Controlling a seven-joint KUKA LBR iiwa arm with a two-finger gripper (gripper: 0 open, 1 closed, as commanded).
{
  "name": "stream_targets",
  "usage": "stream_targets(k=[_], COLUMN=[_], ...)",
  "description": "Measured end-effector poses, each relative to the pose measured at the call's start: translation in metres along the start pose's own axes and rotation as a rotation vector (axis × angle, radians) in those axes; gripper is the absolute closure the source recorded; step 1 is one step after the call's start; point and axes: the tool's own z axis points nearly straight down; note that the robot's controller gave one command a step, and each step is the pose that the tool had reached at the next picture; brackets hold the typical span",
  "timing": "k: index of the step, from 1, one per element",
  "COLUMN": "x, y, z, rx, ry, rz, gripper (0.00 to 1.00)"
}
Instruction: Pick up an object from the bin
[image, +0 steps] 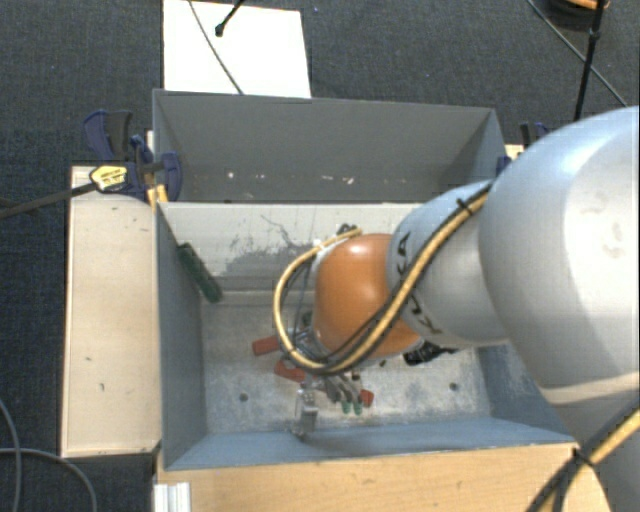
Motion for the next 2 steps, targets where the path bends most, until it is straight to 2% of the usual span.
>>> stream_targets(k=[1, 2], x=[-0.002, -0.013], y=[-0.002, 0.003], z=[-0.004, -0.037], rx=[0.0, -0.001], ry=[-0.006, -0.007], rz=[0.008, 0.012], gripper=[1.0, 1.0])
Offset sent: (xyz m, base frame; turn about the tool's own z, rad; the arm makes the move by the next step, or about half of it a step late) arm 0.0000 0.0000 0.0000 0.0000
